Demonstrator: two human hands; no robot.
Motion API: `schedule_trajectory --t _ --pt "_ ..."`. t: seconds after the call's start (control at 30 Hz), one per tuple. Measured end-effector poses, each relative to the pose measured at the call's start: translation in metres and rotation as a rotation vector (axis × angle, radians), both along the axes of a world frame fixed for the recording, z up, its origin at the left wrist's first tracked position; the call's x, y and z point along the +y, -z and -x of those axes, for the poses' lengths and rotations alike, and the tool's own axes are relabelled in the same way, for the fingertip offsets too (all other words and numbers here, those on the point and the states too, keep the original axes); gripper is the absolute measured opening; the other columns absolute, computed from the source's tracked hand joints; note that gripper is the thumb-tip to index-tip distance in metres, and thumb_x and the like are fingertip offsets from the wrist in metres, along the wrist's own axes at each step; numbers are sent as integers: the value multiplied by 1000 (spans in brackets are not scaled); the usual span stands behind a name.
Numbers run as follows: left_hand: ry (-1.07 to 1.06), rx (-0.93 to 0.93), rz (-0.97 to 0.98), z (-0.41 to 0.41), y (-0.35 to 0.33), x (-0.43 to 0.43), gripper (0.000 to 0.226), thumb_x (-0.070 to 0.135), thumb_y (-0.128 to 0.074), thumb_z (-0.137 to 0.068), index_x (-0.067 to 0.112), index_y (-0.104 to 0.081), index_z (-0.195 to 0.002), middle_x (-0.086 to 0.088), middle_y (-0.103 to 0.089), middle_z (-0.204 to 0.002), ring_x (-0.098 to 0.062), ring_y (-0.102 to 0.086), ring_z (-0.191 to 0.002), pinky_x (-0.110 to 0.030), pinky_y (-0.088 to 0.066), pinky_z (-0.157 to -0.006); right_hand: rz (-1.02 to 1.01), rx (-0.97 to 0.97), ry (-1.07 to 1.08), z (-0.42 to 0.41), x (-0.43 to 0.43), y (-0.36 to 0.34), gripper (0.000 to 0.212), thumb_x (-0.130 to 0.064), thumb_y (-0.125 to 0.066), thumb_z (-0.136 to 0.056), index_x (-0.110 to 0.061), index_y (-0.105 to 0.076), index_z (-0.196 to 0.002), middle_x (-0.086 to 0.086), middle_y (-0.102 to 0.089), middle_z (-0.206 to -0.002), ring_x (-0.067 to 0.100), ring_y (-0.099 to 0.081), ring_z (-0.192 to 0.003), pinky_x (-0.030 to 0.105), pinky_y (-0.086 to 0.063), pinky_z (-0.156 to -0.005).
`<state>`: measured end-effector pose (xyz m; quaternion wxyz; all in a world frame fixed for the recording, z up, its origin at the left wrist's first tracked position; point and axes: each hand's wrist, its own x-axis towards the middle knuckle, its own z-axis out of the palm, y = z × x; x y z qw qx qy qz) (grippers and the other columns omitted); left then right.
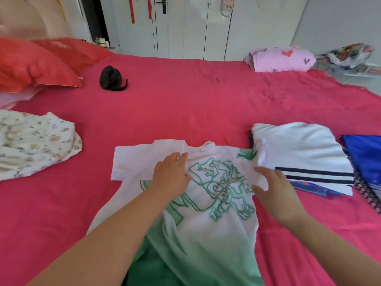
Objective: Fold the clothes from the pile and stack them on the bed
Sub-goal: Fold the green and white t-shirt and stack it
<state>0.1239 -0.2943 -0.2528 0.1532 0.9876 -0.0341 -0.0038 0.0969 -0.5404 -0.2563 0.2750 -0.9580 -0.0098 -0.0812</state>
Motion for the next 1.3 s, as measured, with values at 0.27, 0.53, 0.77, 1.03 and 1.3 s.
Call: schedule_trajectory --t 0.27,0.53,0.77,1.03,1.3 --pt "5 -142 80 144 19 64 61 61 -51 -74 19 -58 -118 -2 -54 -114 -24 -49 -107 -34 -37 -88 137 -169 -349 113 37 26 33 -43 -48 -77 -26 -68 -96 -8 -60 -87 20 -58 -79 30 -48 -73" --pt "95 63 -81 221 28 72 103 86 -27 -48 32 -38 -135 9 -38 -131 -13 -35 -120 -27 -28 -99 300 -76 -453 188 59 21 38 -53 -54 -67 -35 -65 -99 -10 -61 -90 13 -60 -80 27 -51 -69" --pt "54 78 -158 254 28 71 47 32 -49 -92 24 -43 -138 -2 -35 -140 -23 -39 -123 -33 -39 -100 399 141 -180 214 32 18 51 -14 -45 -87 -34 -46 -134 -1 -53 -114 21 -53 -109 32 -46 -87" --pt "-6 -194 -108 280 -1 86 21 0 -46 -73 7 -64 -82 -8 -60 -82 -28 -61 -76 -30 -42 -59 189 -38 -23 236 0 -23 19 -10 -55 -89 -15 -68 -101 10 -70 -93 31 -63 -91 35 -43 -73" --pt "72 -317 -382 333 -1 88 20 25 -32 -52 18 -48 -43 2 -47 -43 -20 -51 -43 -19 -35 -41 374 170 -148 264 -25 -25 29 -16 -60 -81 -28 -68 -106 -1 -66 -93 18 -62 -92 24 -37 -71"
